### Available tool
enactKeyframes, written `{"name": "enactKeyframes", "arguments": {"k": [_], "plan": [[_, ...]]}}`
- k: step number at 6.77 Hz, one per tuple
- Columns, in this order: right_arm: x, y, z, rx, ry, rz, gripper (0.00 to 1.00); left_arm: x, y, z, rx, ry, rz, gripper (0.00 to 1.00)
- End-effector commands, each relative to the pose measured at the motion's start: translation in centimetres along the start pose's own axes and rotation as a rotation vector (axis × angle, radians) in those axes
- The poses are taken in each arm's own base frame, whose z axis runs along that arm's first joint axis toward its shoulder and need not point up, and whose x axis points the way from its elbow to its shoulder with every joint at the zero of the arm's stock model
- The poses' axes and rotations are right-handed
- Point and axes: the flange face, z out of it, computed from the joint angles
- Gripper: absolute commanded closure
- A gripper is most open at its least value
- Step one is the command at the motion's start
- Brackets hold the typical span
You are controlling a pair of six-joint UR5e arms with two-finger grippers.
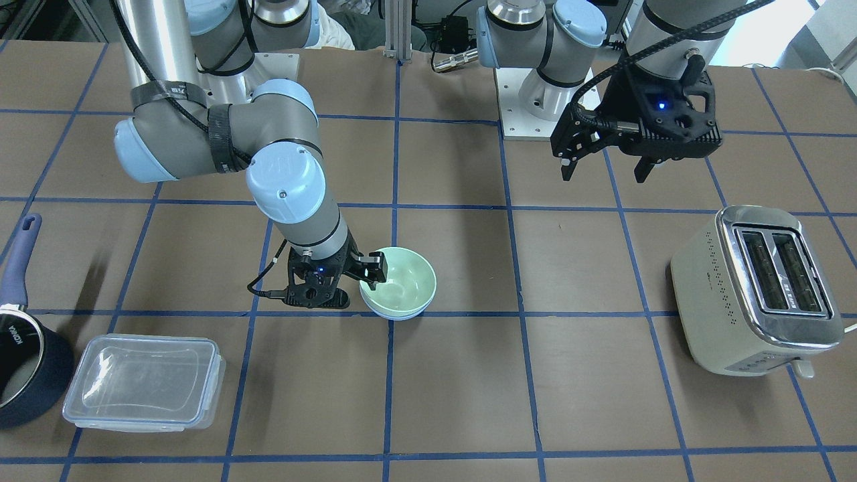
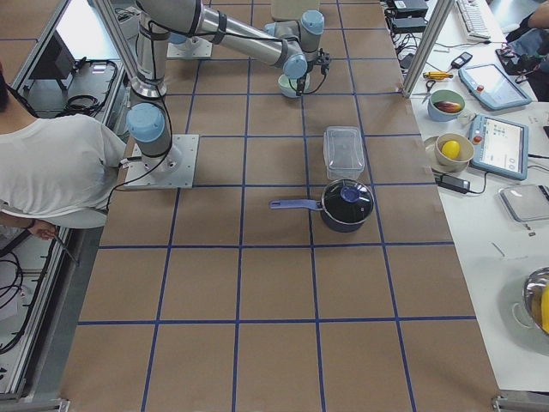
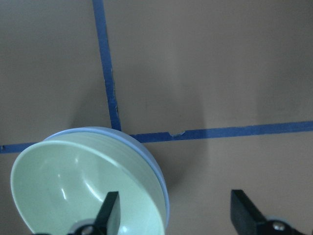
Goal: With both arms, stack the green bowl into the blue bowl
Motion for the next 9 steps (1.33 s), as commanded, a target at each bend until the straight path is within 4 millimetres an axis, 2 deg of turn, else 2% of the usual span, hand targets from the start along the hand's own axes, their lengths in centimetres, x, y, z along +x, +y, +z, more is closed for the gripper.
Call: {"name": "enactKeyframes", "arguments": {"k": [1, 3, 4, 6, 7, 9], "plan": [[2.0, -0.1, -6.9, 0.061, 0.085, 0.015, 0.00, 0.0, 0.0, 0.1, -0.001, 0.000, 0.000, 0.00], [2.6, 0.7, -14.2, 0.000, 0.101, 0.020, 0.00, 0.0, 0.0, 0.0, 0.000, 0.000, 0.000, 0.00], [3.0, 1.1, -17.0, -0.018, 0.112, -0.034, 0.00, 0.0, 0.0, 0.1, -0.001, -0.001, 0.000, 0.00], [6.0, 3.3, -21.8, -0.005, 0.123, -0.114, 0.00, 0.0, 0.0, 0.1, -0.001, 0.000, 0.000, 0.00], [7.5, 4.0, -23.2, 0.001, 0.120, -0.159, 0.06, 0.0, 0.0, 0.1, -0.001, -0.001, 0.000, 0.00], [10.6, 3.6, -24.5, 0.020, 0.113, -0.206, 0.09, -0.1, -0.1, 0.0, 0.000, 0.000, -0.002, 0.00]]}}
